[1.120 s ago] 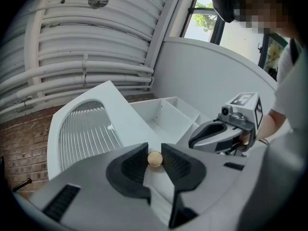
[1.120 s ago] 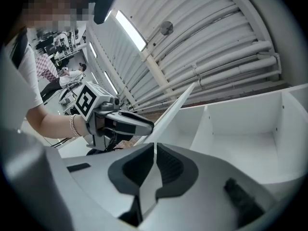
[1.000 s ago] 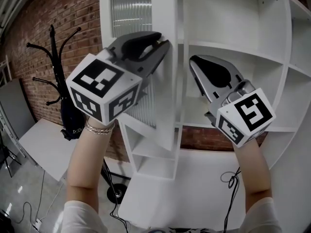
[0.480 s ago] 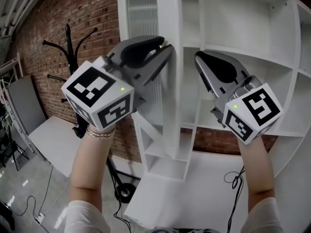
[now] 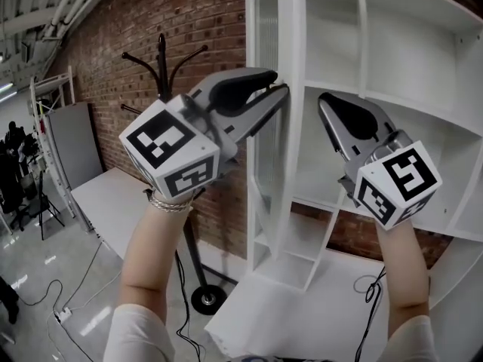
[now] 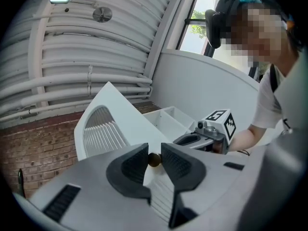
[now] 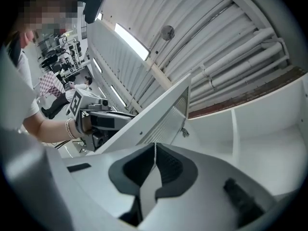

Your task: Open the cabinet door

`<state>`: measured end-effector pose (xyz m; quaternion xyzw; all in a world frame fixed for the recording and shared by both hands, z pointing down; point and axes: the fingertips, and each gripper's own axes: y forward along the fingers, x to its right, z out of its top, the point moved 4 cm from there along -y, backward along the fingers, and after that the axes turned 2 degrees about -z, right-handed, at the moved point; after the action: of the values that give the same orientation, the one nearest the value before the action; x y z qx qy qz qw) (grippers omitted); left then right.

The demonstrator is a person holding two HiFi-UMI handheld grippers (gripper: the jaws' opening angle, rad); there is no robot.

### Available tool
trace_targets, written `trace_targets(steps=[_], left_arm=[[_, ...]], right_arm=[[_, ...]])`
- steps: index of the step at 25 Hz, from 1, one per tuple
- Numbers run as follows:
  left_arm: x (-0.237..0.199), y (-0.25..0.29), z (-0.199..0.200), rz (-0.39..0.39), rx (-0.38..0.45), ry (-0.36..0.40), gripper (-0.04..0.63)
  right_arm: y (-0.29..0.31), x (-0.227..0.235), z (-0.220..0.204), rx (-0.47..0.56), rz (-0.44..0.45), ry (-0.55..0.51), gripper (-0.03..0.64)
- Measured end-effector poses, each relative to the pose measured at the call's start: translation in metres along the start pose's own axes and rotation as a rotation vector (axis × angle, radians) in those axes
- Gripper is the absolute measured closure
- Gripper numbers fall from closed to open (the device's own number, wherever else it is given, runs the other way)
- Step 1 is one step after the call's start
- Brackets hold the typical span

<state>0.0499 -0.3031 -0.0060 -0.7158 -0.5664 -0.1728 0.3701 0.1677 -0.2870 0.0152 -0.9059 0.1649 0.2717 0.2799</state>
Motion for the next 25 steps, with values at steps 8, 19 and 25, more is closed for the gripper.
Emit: trace_targets(steps=[8,19,25], left_arm=[[-0.015,-0.043,0.005,0.067,-0.039,0.022,0.506],[-0.042,-0.09,0.01,0.228,-0.095,0.064,0.58],[-0.052,-0.101,0.012,0.312,-0.184,0.123,0.58]], right_arm=[[0.034,-0.039,0.013,0.05,0.073,0.027,0.586],[0.061,-0.072,0.025,0.105,0.149,0.063,0.584],[0.073,-0.086,0.029,0.12,0.193,0.095,0.584]])
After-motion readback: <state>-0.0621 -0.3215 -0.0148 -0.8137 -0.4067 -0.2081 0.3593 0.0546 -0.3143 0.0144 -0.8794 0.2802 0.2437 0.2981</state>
